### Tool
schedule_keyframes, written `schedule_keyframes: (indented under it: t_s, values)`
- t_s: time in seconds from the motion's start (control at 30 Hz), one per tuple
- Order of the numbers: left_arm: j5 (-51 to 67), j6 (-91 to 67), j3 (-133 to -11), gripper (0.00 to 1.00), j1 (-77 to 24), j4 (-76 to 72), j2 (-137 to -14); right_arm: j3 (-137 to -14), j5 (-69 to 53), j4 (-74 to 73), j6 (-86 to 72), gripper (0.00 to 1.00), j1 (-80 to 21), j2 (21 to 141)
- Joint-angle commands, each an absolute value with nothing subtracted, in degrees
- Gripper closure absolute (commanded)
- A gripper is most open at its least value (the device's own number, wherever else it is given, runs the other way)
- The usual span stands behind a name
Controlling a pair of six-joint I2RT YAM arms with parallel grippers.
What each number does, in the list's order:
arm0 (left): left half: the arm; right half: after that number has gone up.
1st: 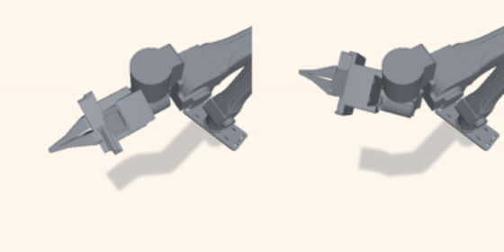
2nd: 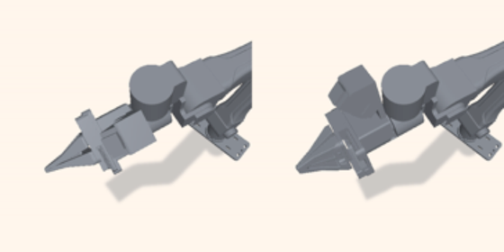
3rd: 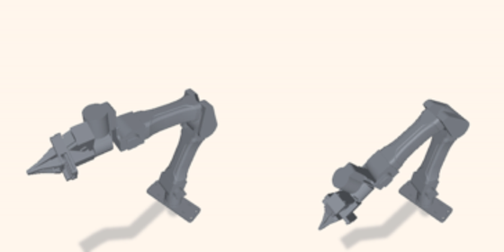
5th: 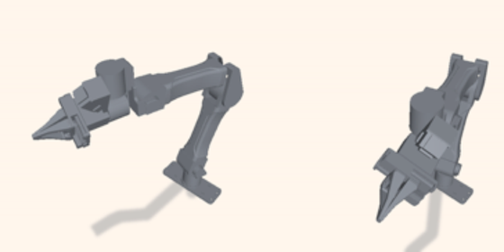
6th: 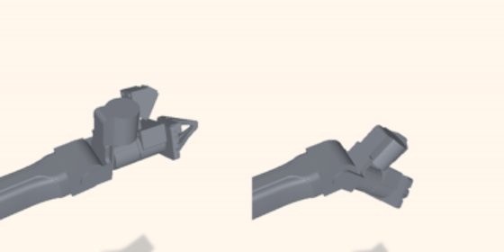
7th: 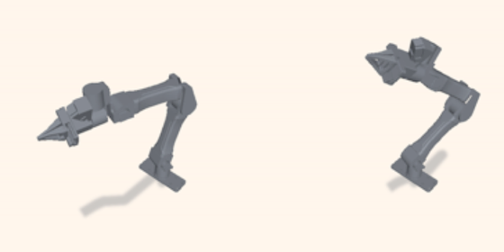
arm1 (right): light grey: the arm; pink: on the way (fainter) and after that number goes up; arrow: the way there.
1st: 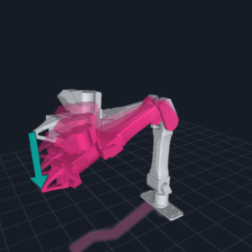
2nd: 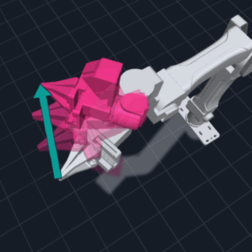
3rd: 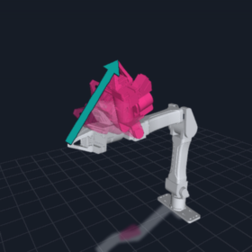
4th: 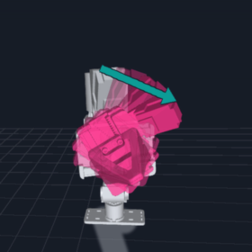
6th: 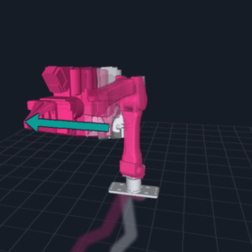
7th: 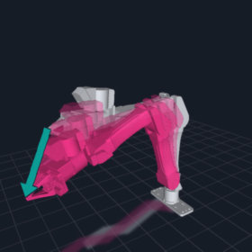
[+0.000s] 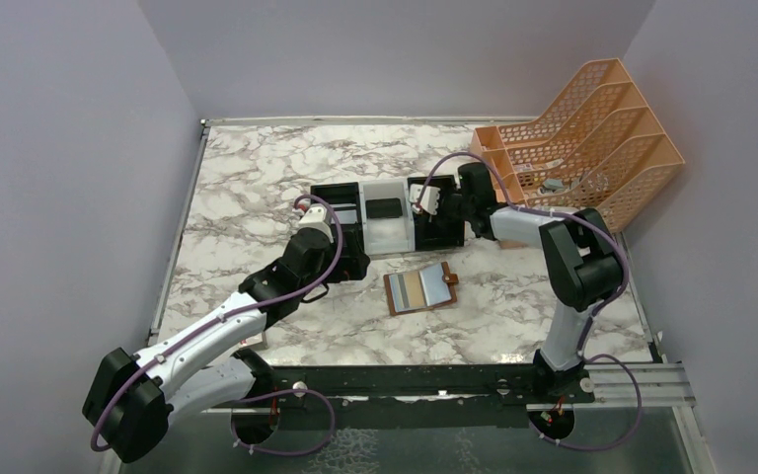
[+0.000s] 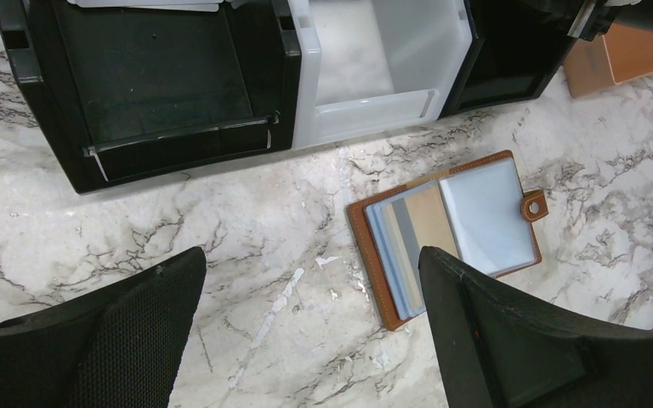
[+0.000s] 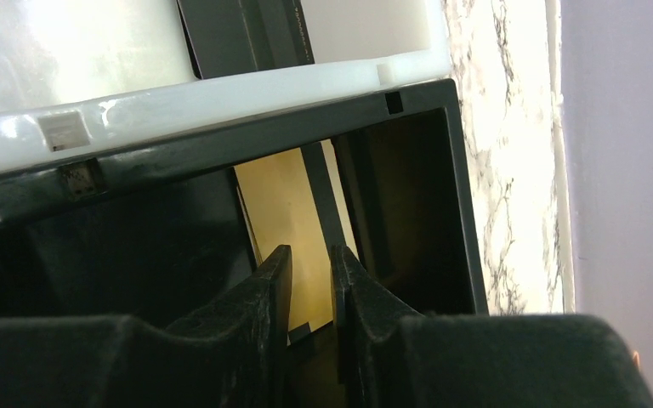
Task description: Take the credit cards out of the card holder
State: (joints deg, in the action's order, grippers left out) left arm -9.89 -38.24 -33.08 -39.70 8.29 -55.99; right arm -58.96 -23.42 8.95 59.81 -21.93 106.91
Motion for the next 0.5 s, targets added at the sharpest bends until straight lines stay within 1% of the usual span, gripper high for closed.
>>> schedule_keyframes:
  t_s: [0.0,0.13,0.23,0.33,0.43,0.47]
  values:
    - [-10.72,-38.72,-33.64,0.01,-39.28,8.62,-54.70,-58.10,-24.40,7.03,58.51,0.76,-22.32,103.42]
    - [-10.46,-38.85,-33.41,0.01,-39.29,8.69,-53.95,-57.91,-24.17,7.67,56.30,0.76,-22.27,103.06]
    - [-10.55,-38.92,-33.01,0.01,-39.29,8.70,-53.47,-56.93,-22.63,11.31,50.39,0.76,-22.32,100.79]
    - [-10.15,-39.26,-32.67,0.01,-39.29,8.35,-53.54,-53.79,-22.79,17.09,40.35,0.74,-22.28,95.21]
    - [-9.27,-39.65,-32.31,0.01,-39.29,7.80,-53.58,-47.10,-23.65,25.25,24.11,0.71,-22.34,86.76]
    - [-9.21,-39.86,-31.96,0.01,-39.29,7.56,-53.47,-44.27,-23.49,27.64,17.08,0.67,-22.35,83.82]
